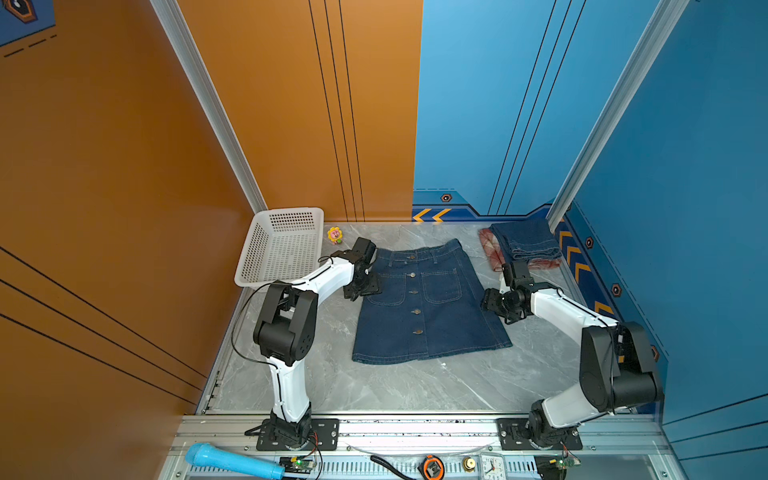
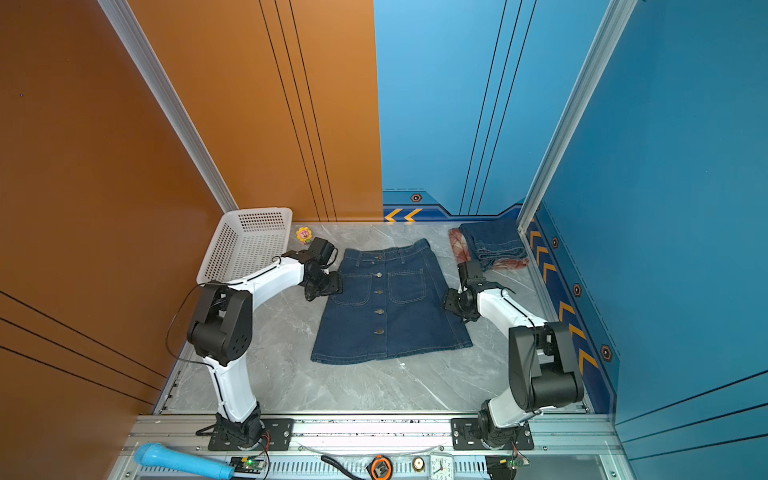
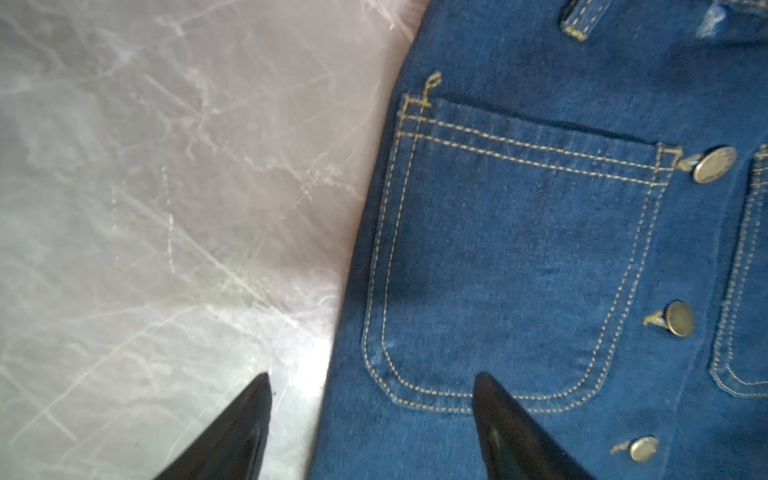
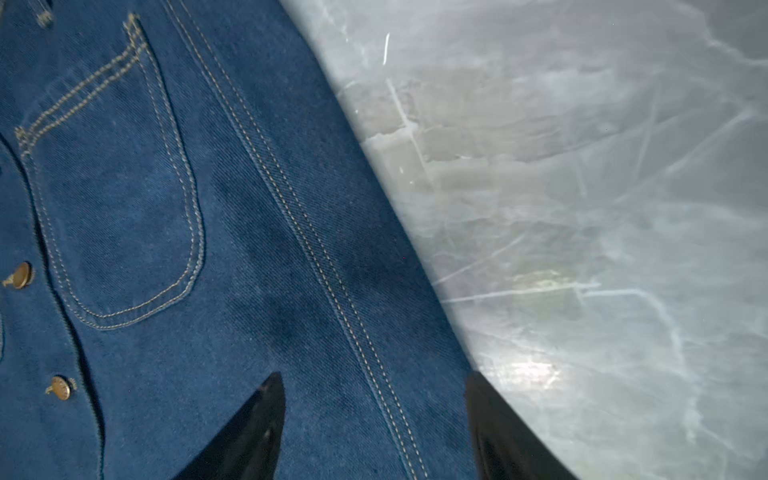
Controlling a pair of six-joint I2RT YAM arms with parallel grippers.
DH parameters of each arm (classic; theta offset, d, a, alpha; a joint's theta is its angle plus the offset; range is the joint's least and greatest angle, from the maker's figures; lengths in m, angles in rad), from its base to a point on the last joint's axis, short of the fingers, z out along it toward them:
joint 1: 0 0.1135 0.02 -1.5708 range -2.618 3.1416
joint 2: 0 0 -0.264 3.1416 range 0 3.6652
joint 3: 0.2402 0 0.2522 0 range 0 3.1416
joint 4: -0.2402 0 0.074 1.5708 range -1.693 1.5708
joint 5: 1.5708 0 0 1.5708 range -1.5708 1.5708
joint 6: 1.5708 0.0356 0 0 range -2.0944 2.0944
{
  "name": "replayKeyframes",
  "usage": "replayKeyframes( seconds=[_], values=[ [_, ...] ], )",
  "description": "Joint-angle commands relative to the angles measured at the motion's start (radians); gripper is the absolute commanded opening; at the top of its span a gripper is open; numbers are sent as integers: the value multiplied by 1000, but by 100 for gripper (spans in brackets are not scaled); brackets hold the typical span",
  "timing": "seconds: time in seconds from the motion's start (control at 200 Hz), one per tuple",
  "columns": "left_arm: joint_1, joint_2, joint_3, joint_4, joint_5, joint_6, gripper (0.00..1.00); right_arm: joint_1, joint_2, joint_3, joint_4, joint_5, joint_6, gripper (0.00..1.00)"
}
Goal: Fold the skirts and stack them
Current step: 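Move both grippers down to the skirt's side edges near the pockets, then grasp the side edge with the right gripper and fold it over toward the left gripper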
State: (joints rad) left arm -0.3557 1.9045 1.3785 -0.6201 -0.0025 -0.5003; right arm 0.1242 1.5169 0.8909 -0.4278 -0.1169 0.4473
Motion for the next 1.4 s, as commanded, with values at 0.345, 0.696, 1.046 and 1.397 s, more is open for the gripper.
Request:
replayKeyframes(
  seconds=[0.345, 0.696, 1.046, 1.397],
  values=[
    [-6, -118, -229, 61, 6, -86, 77, -23, -104, -164, -55, 47, 62, 71],
    [-3, -176, -378, 127, 55, -125, 68, -27, -186, -196, 21, -69, 27, 7],
    [8, -225, -543, 270, 105, -180, 15, 184, -295, -3, -15, 1, 14, 0],
    [29, -227, -641, 401, 140, -199, 0, 760, 92, 385, 125, 25, 63, 0]
  ],
)
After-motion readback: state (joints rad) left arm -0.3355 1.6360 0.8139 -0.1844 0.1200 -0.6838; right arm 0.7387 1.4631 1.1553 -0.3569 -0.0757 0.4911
